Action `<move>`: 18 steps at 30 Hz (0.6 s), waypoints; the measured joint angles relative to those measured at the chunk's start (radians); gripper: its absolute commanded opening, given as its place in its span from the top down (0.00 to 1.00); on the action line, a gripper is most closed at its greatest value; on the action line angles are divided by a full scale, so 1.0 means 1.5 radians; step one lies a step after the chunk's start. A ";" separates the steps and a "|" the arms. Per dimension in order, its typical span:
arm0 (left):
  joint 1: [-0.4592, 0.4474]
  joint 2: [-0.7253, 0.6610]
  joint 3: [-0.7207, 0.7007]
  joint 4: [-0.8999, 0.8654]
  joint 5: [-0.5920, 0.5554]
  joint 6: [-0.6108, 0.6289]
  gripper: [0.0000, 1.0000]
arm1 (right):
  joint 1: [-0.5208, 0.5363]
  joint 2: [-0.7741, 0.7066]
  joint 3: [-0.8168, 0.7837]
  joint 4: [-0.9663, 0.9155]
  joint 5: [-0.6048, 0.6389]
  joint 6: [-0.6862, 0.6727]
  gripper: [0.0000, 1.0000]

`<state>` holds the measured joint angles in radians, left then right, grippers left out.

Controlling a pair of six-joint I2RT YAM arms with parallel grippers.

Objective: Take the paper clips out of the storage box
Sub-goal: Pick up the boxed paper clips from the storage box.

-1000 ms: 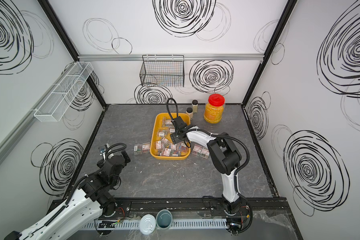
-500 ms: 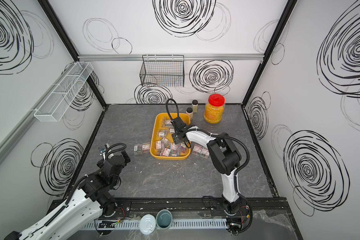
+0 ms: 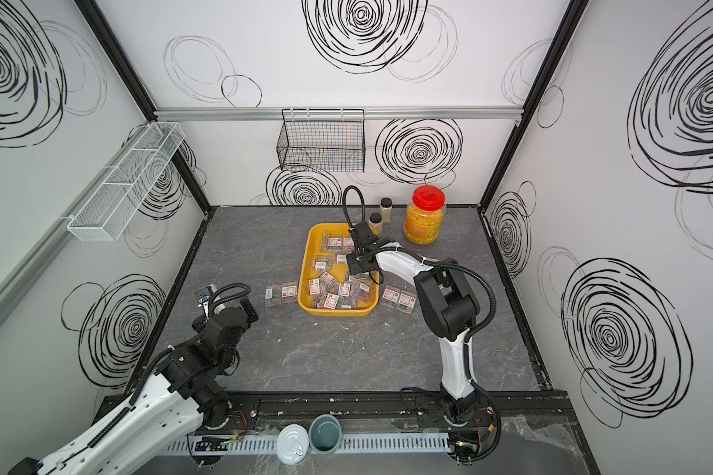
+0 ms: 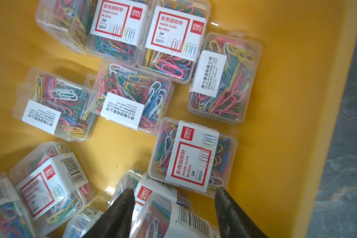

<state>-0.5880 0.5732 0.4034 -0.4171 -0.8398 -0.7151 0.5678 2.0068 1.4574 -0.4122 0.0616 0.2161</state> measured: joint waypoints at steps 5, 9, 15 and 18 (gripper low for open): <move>0.000 0.001 0.000 0.000 0.000 0.000 0.01 | 0.003 -0.007 -0.026 0.003 -0.004 -0.001 0.19; 0.000 0.001 0.000 0.000 0.000 0.000 0.01 | 0.016 -0.022 -0.048 0.007 -0.005 -0.009 0.15; 0.000 0.001 0.000 0.000 0.000 0.000 0.01 | 0.040 -0.024 -0.049 -0.010 0.041 -0.010 0.15; 0.000 0.001 0.000 0.000 0.000 0.000 0.01 | 0.052 -0.024 -0.049 -0.026 0.068 -0.009 0.15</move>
<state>-0.5880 0.5743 0.4034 -0.4168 -0.8398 -0.7151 0.6460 1.9709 1.3838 -0.4507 0.1635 0.2020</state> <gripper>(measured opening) 0.992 0.853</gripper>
